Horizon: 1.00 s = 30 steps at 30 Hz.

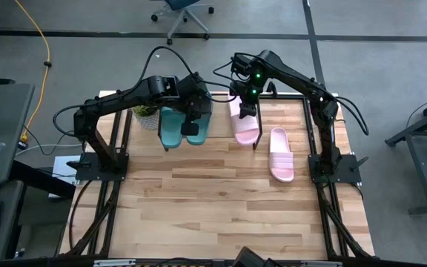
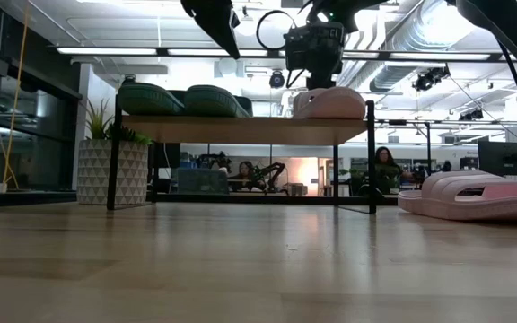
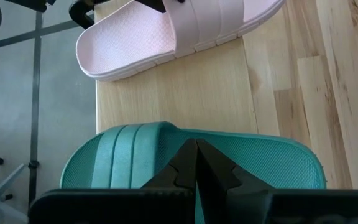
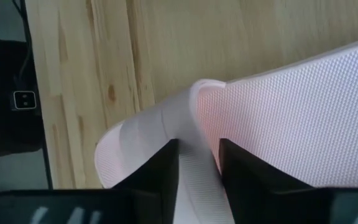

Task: Pick and place slides into the shelf
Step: Adjust the pink slide on the shelf

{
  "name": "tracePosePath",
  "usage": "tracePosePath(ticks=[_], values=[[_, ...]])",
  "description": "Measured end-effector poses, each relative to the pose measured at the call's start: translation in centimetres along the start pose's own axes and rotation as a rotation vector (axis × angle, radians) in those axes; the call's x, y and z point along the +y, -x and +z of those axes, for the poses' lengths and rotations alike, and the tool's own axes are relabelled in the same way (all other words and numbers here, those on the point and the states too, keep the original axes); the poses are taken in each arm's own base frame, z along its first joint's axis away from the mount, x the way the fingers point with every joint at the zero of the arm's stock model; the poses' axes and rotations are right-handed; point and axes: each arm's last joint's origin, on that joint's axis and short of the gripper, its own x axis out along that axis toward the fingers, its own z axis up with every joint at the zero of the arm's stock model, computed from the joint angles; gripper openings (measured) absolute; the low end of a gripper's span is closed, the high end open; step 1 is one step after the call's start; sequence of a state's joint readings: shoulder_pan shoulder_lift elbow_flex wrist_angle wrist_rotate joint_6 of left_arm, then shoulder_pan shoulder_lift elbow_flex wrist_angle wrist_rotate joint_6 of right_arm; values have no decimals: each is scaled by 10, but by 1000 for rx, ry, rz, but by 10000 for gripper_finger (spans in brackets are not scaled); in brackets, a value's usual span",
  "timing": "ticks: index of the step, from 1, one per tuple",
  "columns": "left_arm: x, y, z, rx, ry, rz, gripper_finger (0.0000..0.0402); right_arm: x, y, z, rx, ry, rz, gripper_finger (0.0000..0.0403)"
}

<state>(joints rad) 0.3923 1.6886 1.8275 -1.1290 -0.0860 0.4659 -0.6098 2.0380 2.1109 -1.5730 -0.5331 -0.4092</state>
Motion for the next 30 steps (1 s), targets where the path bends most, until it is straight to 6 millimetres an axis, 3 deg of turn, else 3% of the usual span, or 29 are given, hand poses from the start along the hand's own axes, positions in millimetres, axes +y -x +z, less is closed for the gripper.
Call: tracePosePath(ticks=[14,30], values=[[0,0,0,0,-9,0,0,0,1,0,-15,-89,31,5],[0,0,0,5,-26,-2,0,-7,5,-3,-26,-176,32,1]])
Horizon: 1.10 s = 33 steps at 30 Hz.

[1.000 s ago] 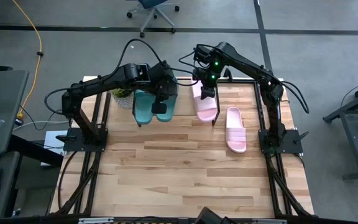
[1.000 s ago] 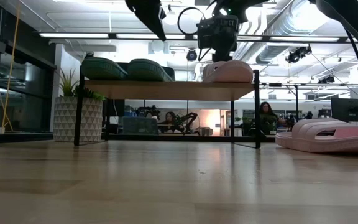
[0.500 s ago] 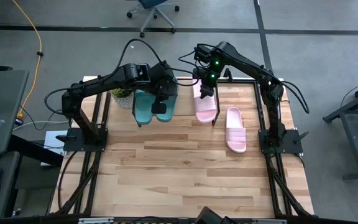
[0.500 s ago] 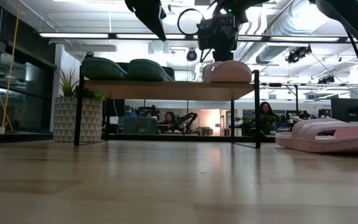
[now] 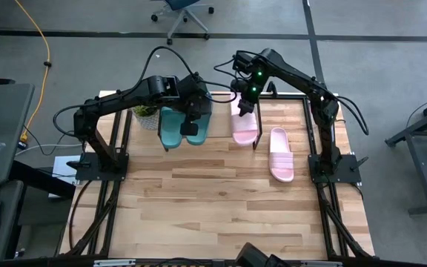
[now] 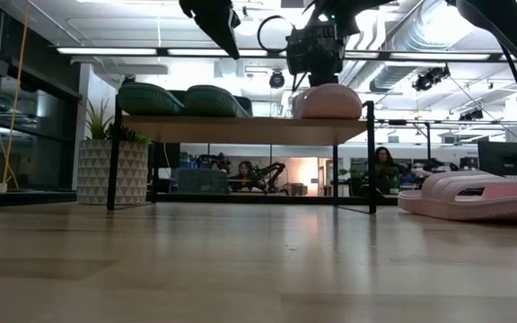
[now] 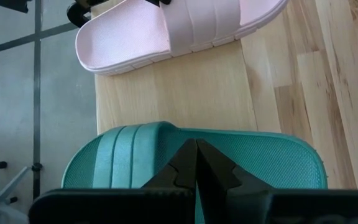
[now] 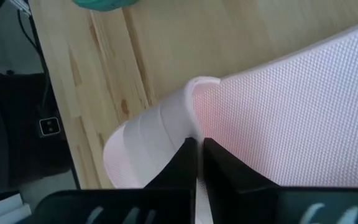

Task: Pick and place slides into the shelf
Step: Adjust the pink slide on the shelf

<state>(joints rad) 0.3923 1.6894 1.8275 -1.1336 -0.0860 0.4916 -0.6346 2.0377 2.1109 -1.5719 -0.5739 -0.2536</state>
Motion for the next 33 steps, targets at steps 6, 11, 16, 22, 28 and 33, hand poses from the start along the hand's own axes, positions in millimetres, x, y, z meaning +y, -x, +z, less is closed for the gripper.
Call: tracePosePath(ticks=[6,11,16,22,28,33], values=[[0,0,0,0,-1,0,0,0,0,0,2,-10,-9,0],[0,0,0,0,-2,0,0,0,0,0,3,-11,-17,0],[0,0,0,0,-2,0,0,0,1,0,1,-10,-22,0],[0,0,0,0,-2,0,0,5,14,-6,-28,2,-77,0],[0,0,0,-1,-9,0,0,2,25,-11,-55,-32,-80,0],[0,0,0,0,-9,0,0,2,26,-11,-58,-29,-62,0]])
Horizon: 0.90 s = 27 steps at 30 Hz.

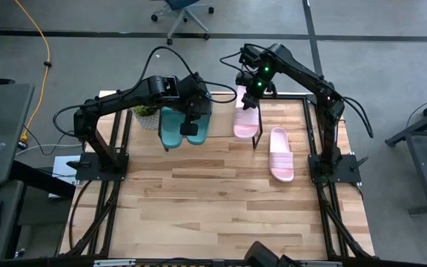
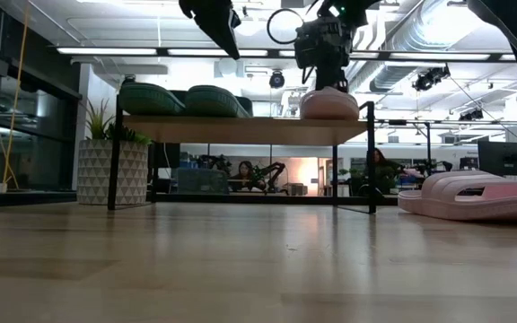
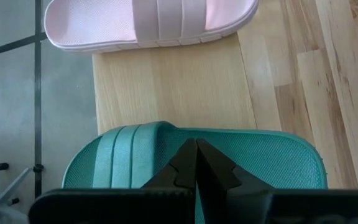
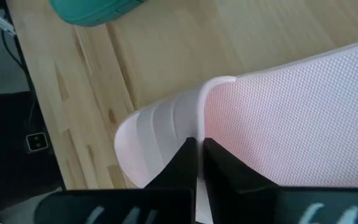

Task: Pick and place slides into the shelf
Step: Adjust the pink slide on the shelf

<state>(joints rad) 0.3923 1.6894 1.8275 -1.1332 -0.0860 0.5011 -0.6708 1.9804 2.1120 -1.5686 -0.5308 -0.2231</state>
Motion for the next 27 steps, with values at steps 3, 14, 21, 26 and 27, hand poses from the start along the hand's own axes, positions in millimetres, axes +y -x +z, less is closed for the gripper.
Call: tracePosePath(ticks=[3,14,21,26,27], values=[[0,0,0,0,0,0,0,1,0,0,-1,3,14,0],[-1,0,-1,14,-1,-8,0,2,0,0,-9,-6,48,0],[-1,0,-1,15,2,-8,0,2,0,0,-9,-5,46,0],[-1,0,-2,17,1,-9,0,2,0,0,-9,3,45,13],[-1,0,-2,17,1,-10,0,2,0,0,-9,3,45,18]])
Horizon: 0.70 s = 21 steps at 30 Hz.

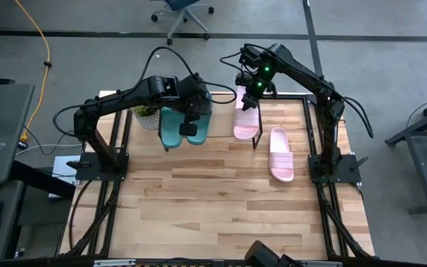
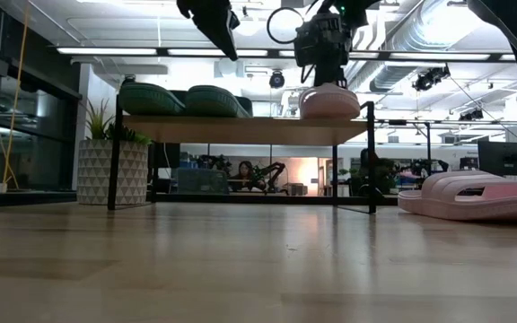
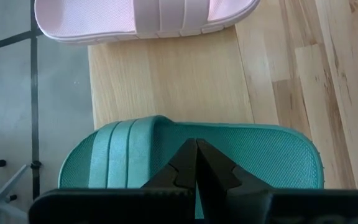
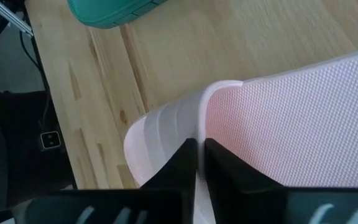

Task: Pick and place slides into the shelf
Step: Adjust the pink slide on the shelf

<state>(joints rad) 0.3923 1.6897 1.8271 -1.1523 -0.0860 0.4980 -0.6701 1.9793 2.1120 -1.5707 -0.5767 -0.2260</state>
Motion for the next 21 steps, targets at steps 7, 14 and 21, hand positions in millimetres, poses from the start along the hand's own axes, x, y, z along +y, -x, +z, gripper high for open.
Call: tracePosePath(ticks=[7,14,21], values=[[0,0,0,0,0,0,0,-1,0,-1,11,8,-46,49],[0,0,0,0,-1,0,0,-1,0,-1,13,17,-51,67],[0,0,0,2,-2,5,0,-6,4,-2,5,15,-55,67]])
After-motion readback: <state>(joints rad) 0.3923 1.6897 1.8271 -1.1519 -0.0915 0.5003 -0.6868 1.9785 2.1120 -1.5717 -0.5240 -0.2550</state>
